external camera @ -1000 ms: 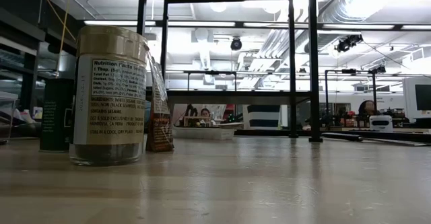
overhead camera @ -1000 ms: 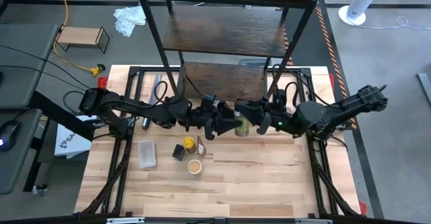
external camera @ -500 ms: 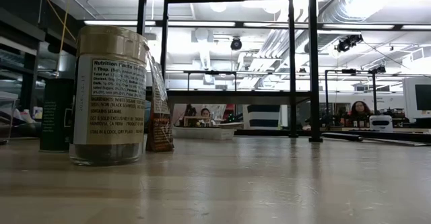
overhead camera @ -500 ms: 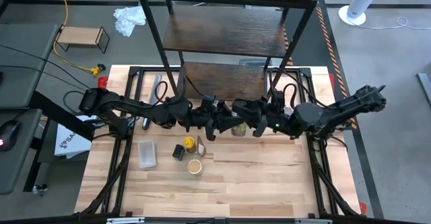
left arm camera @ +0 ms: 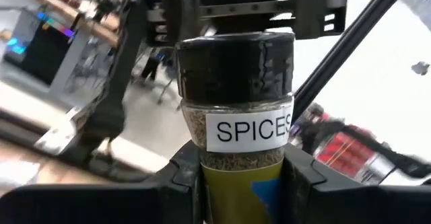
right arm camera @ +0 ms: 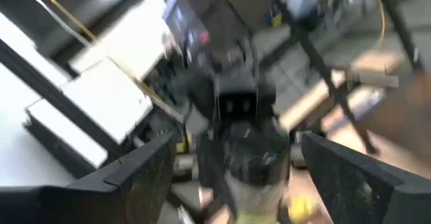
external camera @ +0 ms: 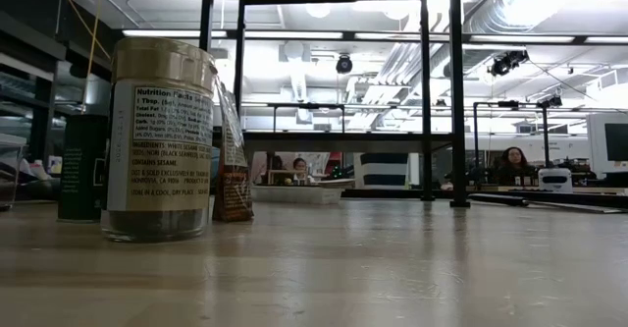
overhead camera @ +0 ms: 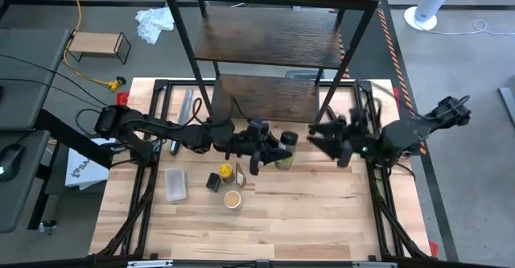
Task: Shelf spices
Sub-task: Adjust the black seasoning bottle
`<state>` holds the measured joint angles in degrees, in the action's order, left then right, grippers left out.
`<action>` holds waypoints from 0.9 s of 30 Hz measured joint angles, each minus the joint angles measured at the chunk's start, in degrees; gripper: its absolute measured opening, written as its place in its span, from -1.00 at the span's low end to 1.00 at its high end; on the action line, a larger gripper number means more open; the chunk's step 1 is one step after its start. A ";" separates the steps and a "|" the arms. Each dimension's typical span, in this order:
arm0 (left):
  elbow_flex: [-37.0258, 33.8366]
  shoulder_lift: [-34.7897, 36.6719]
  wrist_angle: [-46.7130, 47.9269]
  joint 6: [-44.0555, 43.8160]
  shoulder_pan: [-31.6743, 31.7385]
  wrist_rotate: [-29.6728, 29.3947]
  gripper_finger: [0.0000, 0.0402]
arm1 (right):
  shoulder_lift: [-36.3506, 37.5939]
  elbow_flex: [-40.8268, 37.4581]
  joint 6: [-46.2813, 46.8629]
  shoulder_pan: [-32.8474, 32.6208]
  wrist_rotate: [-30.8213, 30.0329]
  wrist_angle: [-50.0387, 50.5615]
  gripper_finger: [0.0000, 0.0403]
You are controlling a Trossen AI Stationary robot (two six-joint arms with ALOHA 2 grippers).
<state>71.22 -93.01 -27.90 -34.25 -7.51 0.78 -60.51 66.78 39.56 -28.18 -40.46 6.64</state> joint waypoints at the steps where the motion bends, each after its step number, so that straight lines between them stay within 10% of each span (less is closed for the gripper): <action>1: 0.00 -0.02 1.32 0.49 0.00 0.00 -0.47 | -0.68 -0.02 1.60 -0.81 -0.01 1.48 0.57; 11: -0.02 0.00 -0.54 1.67 -0.12 -1.53 -0.47 | -8.64 -0.11 4.44 -1.68 -9.09 2.15 0.58; 27: 0.07 0.00 -1.28 0.91 -1.13 -1.02 -0.47 | -13.31 -0.09 -5.86 5.15 1.22 -13.63 0.53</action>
<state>71.29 -93.01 -29.18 -33.34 -8.64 -0.24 -73.81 66.70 33.70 -23.03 -39.24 -6.99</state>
